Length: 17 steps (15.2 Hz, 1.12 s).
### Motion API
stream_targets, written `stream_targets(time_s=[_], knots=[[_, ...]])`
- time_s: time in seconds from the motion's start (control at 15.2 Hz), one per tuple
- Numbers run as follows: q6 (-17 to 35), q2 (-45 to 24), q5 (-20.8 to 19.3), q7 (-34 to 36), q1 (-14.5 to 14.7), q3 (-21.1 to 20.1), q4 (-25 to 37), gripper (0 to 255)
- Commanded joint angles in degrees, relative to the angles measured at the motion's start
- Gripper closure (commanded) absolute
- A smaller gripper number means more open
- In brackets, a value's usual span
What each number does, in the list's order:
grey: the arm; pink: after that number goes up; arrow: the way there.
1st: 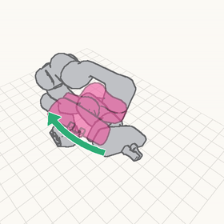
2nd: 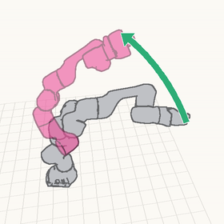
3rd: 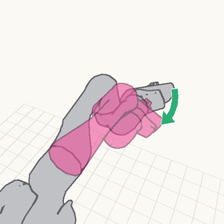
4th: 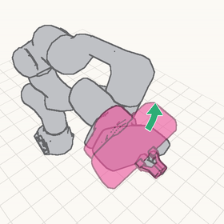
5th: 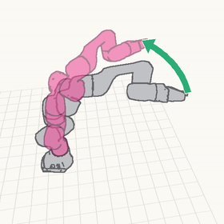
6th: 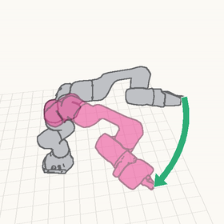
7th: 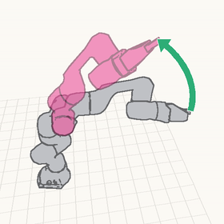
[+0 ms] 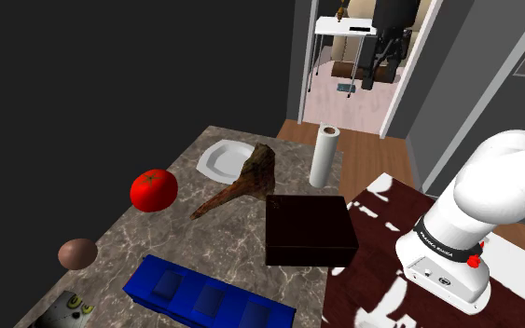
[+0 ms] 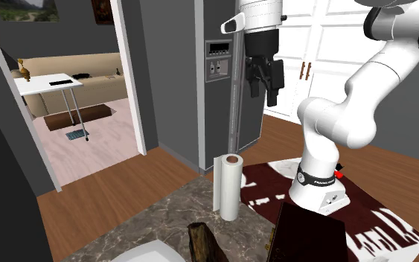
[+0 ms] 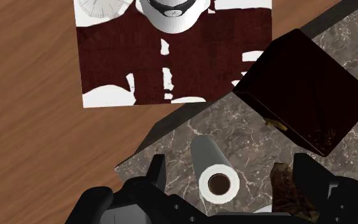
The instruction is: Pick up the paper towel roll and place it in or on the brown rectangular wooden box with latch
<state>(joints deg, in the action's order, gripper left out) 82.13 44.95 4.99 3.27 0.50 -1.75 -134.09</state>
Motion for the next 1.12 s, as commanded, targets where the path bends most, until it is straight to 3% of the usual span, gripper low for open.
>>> stream_targets(time_s=[0.0, 0.86, 1.06], knots=[[0.0, 0.0, 0.0, 0.0, 0.0, 0.0, 0.0, 0], [28.2, -17.4, 1.9, -2.0, 0.7, -1.4, -8.1, 0], [30.7, -18.0, 2.1, -2.0, 0.8, -1.6, -10.0, 0]])
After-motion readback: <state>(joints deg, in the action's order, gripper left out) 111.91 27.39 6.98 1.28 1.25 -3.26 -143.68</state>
